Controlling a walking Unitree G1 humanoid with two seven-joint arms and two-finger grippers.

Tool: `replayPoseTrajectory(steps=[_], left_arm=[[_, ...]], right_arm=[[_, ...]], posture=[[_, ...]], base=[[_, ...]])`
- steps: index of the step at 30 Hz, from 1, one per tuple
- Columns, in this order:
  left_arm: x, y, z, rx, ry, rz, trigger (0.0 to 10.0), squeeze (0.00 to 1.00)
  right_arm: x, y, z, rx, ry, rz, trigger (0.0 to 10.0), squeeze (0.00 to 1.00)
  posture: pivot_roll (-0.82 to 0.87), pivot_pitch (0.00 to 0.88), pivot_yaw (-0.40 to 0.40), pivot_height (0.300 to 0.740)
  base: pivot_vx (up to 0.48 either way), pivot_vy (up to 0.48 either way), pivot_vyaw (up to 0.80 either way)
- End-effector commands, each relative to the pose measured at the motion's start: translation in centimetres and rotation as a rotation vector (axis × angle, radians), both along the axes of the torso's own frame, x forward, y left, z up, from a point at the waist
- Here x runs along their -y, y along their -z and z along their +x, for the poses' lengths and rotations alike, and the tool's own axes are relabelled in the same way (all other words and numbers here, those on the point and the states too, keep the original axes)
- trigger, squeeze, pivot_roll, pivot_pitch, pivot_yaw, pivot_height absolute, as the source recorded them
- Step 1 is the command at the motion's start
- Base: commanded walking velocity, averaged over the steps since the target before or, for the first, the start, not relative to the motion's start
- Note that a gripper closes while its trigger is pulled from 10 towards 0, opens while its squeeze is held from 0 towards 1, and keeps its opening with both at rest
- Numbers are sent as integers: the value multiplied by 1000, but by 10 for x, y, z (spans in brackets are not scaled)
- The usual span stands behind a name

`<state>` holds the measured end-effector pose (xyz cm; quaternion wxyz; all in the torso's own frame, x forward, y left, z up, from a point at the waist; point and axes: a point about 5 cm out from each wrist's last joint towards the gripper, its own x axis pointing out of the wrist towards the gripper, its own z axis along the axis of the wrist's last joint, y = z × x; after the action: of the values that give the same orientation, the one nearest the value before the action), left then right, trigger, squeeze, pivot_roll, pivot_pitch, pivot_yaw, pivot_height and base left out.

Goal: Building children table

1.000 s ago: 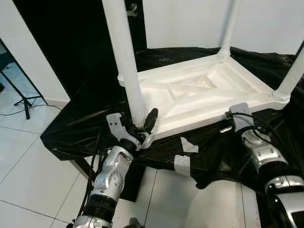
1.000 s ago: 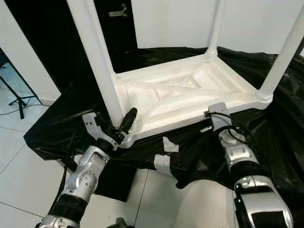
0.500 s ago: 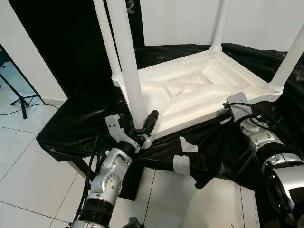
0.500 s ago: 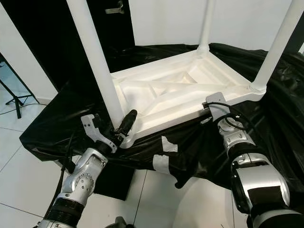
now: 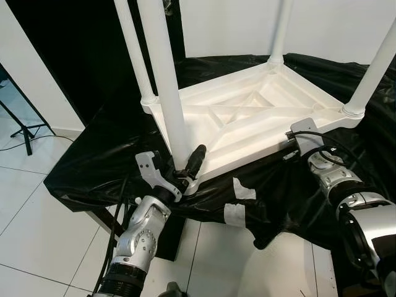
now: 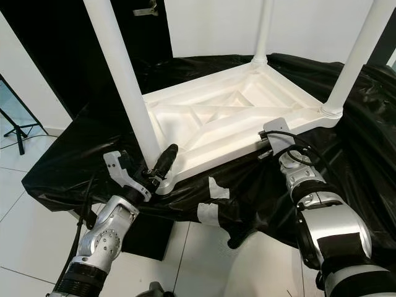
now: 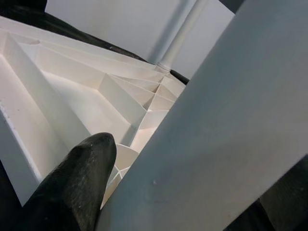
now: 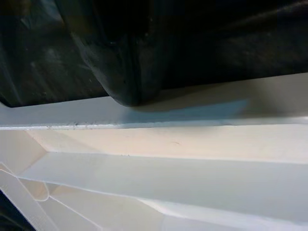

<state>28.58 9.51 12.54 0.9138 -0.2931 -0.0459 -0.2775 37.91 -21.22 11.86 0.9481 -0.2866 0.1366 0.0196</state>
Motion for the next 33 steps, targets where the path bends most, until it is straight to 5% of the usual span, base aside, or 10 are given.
replayPoseTrajectory(steps=[1, 12, 21, 33], left_arm=[[26, -14, -10, 180, 285, -4, 10000, 0], [27, -10, -19, 166, 378, 2, 10000, 0], [36, -15, -15, 182, 390, -10, 10000, 0], [36, -16, -26, 174, 418, -35, 10000, 0]], right_arm=[[-19, -7, 2, 95, -60, 39, 10000, 0], [-7, 17, -23, 85, 14, 98, 10000, 0], [6, 7, -7, 23, 61, 57, 10000, 0], [1, -20, 9, 57, 15, 34, 10000, 0]], posture=[[122, 0, 49, 740], [76, 0, 71, 740], [97, 0, 67, 740], [145, 0, 51, 740]], base=[[0, 0, 0], [0, 0, 0], [0, 0, 0], [0, 0, 0]])
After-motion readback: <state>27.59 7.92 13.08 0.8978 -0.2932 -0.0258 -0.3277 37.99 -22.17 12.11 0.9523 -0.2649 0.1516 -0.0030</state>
